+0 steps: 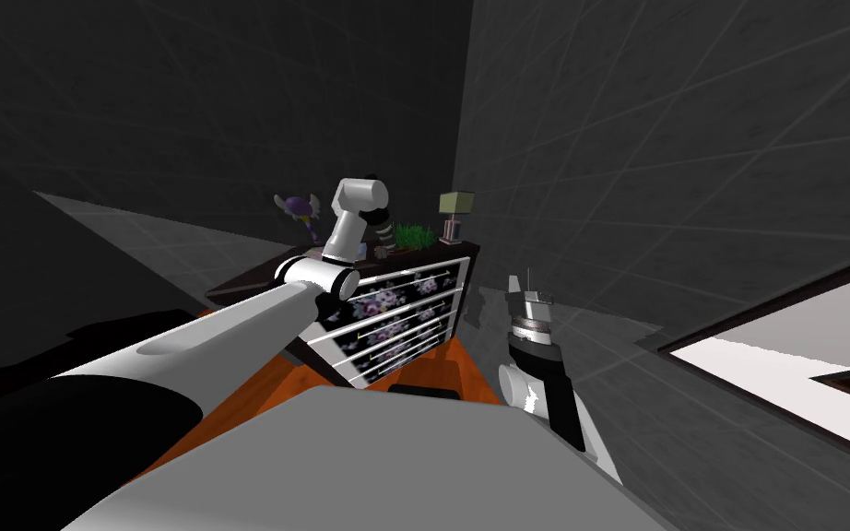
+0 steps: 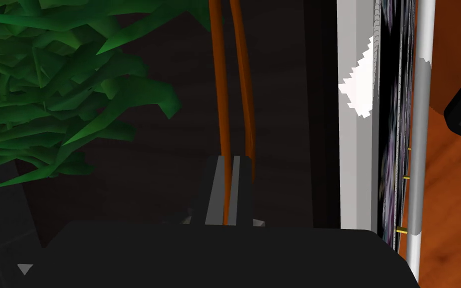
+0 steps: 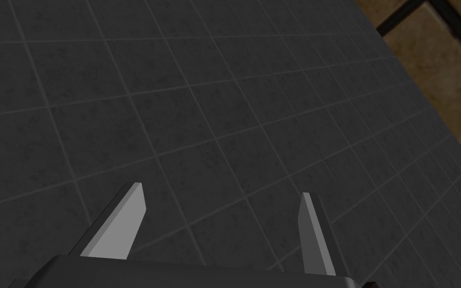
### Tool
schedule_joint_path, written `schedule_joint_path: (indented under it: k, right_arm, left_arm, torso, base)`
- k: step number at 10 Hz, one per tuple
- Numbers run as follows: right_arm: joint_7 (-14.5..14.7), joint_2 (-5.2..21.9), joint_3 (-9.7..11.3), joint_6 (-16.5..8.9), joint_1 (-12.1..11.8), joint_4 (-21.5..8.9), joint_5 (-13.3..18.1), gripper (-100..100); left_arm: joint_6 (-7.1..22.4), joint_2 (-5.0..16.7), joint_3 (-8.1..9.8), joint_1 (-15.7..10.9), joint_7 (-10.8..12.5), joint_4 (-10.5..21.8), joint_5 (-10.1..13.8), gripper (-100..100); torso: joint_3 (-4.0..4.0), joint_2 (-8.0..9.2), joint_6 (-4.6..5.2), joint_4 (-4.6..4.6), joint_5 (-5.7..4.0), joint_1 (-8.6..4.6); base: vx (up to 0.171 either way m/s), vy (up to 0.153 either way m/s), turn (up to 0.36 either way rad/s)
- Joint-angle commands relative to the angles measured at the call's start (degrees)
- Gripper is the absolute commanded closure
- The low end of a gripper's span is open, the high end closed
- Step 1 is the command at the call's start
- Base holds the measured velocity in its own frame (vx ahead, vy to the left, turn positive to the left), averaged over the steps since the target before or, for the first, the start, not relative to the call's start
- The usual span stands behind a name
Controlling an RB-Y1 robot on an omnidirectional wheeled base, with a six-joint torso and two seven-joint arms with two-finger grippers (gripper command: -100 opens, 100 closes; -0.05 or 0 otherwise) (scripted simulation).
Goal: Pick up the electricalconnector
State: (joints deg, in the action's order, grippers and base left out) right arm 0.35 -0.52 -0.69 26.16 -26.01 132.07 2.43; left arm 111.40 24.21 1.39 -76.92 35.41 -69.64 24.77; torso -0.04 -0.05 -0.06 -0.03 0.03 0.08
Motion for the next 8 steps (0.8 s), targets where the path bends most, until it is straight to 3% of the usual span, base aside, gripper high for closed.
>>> schedule_joint_path:
  k: [1, 3, 4, 5, 6, 7, 8]
  right_arm:
    - [0.0, 0.0, 0.0, 0.0, 0.0, 0.0, 0.0, 0]
    - [0.0, 0.0, 0.0, 0.0, 0.0, 0.0, 0.0, 0]
    - [0.0, 0.0, 0.0, 0.0, 0.0, 0.0, 0.0, 0]
    - [0.0, 0.0, 0.0, 0.0, 0.0, 0.0, 0.0, 0]
    - [0.0, 0.0, 0.0, 0.0, 0.0, 0.0, 0.0, 0]
    - [0.0, 0.0, 0.0, 0.0, 0.0, 0.0, 0.0, 0]
    - [0.0, 0.0, 0.0, 0.0, 0.0, 0.0, 0.0, 0]
  left_arm:
    - [0.0, 0.0, 0.0, 0.0, 0.0, 0.0, 0.0, 100]
    - [-0.02, 0.01, 0.02, -0.01, 0.03, 0.0, -0.01, 100]
    - [-0.02, 0.01, 0.02, 0.0, 0.04, 0.0, -0.01, 0]
    - [1.6, 0.28, 0.08, -1.17, 0.56, -0.54, 0.41, 100]
    - [2.6, 0.46, 0.17, -1.72, 0.87, -0.99, 0.67, 100]
    - [1.77, 0.22, 0.04, -1.49, 0.71, -0.53, 0.44, 100]
    - [1.96, 0.23, 0.04, -1.58, 0.79, -0.56, 0.46, 0]
  torso:
    - [0.0, 0.0, 0.0, 0.0, 0.0, 0.0]
    - [-0.02, -0.03, 0.01, -0.02, 0.0, 0.01]
    - [-0.03, -0.04, 0.01, -0.01, -0.01, 0.01]
    - [-0.02, -0.04, 0.01, -0.01, -0.01, 0.01]
    - [0.03, 0.02, 0.01, 0.04, -0.02, 0.03]
    - [0.05, 0.06, 0.0, 0.04, -0.01, 0.06]
    - [0.03, 0.04, 0.0, 0.02, 0.0, 0.04]
  base:
    - [0.0, 0.0, 0.0]
    - [0.0, 0.0, 0.0]
    - [0.0, 0.0, 0.0]
    - [-0.008, 0.012, 0.007]
    - [-0.009, 0.022, 0.006]
    - [-0.003, 0.01, -0.001]
    - [0.0, 0.0, 0.0]
